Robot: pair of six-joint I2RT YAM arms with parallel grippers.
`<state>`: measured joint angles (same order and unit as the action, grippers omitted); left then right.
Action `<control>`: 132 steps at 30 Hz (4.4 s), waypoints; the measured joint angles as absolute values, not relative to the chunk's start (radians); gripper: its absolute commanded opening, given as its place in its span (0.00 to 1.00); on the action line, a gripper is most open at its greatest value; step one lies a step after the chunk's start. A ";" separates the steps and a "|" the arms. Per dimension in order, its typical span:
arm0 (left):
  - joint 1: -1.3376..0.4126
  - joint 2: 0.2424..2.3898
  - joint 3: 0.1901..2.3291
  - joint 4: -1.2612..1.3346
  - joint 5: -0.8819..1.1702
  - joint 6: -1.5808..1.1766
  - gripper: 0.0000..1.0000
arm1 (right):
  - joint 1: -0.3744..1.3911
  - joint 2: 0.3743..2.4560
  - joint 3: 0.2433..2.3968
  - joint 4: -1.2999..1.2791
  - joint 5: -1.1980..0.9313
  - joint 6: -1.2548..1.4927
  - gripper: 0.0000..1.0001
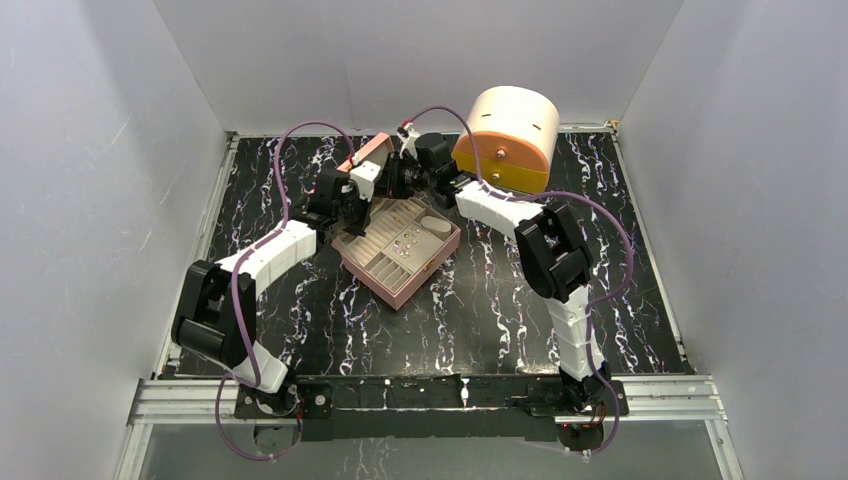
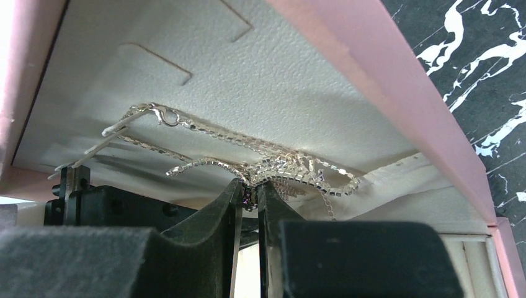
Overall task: Organize the mixed jewelry
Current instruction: Adjust the jewelry in the jewelry box.
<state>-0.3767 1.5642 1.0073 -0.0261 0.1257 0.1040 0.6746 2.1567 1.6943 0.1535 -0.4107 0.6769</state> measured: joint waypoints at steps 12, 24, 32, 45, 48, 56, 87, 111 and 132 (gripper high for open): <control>-0.368 1.562 1.003 -0.023 0.167 0.122 0.00 | 0.674 2.162 1.694 0.208 -0.480 0.696 0.27; -0.357 1.562 0.997 -0.017 0.212 0.146 0.00 | 0.673 2.167 1.694 0.255 -0.559 0.781 0.25; -0.357 1.562 0.995 -0.016 0.213 0.146 0.00 | 0.669 2.167 1.694 0.228 -0.530 0.775 0.40; -0.357 1.562 0.995 -0.016 0.212 0.146 0.00 | 0.664 2.099 1.620 0.097 -0.352 0.717 0.54; -0.357 1.562 0.995 -0.016 0.212 0.146 0.00 | 0.656 2.062 1.618 0.076 -0.307 0.714 0.55; -0.356 1.562 0.995 -0.015 0.216 0.146 0.00 | 0.646 2.026 1.608 0.010 -0.194 0.745 0.52; -0.358 1.554 1.001 -0.035 0.199 0.119 0.00 | 0.681 2.232 1.943 -0.332 0.052 0.837 0.35; -0.377 1.478 1.055 -0.204 0.094 0.071 0.19 | 0.680 2.136 1.872 -0.399 -0.044 0.754 0.23; -0.376 1.378 1.015 -0.216 0.130 -0.038 0.45 | 0.589 1.863 1.585 -0.227 -0.179 0.763 0.45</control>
